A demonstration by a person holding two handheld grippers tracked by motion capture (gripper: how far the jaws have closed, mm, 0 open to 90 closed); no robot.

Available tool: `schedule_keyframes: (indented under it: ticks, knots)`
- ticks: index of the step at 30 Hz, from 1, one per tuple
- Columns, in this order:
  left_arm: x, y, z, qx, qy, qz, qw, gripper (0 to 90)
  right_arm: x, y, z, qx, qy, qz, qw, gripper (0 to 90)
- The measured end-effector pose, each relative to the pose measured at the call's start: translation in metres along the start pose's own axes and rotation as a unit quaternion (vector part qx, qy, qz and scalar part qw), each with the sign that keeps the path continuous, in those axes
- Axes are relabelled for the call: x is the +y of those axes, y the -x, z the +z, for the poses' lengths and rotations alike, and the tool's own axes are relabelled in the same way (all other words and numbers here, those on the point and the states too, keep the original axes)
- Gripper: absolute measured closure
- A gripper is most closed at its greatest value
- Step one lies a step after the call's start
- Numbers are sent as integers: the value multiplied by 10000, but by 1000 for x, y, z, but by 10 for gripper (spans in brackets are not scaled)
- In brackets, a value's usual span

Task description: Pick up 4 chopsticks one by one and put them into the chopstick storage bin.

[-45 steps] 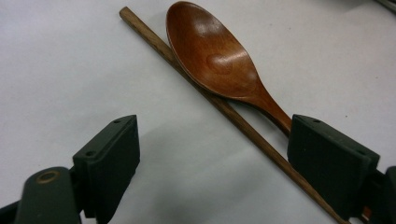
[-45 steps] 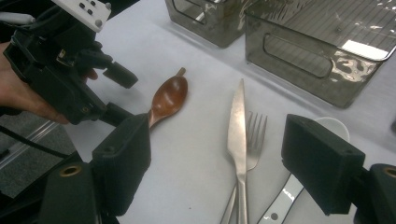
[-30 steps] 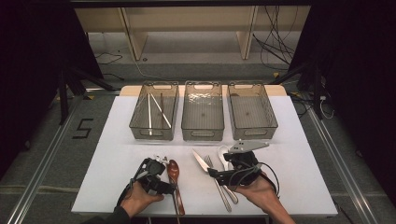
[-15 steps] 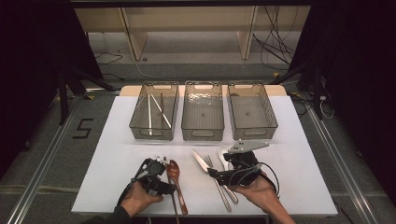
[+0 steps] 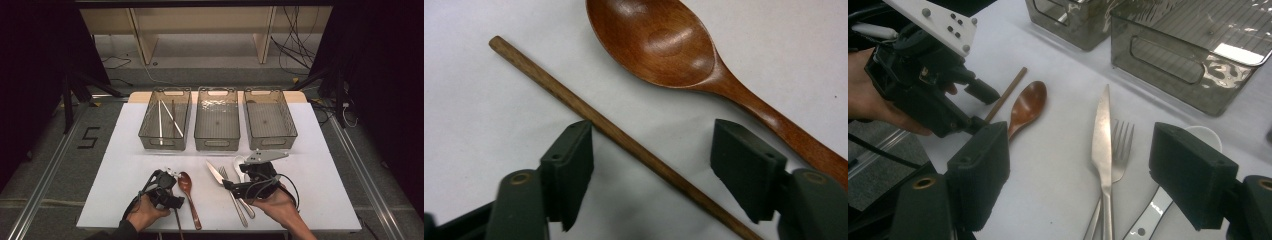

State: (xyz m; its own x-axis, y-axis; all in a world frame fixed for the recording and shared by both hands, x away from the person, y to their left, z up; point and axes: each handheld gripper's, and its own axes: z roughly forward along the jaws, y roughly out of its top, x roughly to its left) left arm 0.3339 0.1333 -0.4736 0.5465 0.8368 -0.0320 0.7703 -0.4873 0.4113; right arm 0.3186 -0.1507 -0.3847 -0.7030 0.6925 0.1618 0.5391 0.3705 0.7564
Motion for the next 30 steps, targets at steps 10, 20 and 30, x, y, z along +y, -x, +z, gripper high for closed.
schedule_keyframes:
  ticks: [10, 20, 30]
  knots:
    - [-1, -8, -3, -53, -62, 90, 9999, 521, 0, 0, 0, -7, 7, -8, 10000, 253]
    - [-1, -15, -5, -129, -90, 35, 9999, 629, 0, 0, -1, -10, 6, -13, 10000, 253]
    - [0, -21, -9, -340, -40, -25, 9994, 753, 0, 0, -1, -18, -6, -16, 10000, 254]
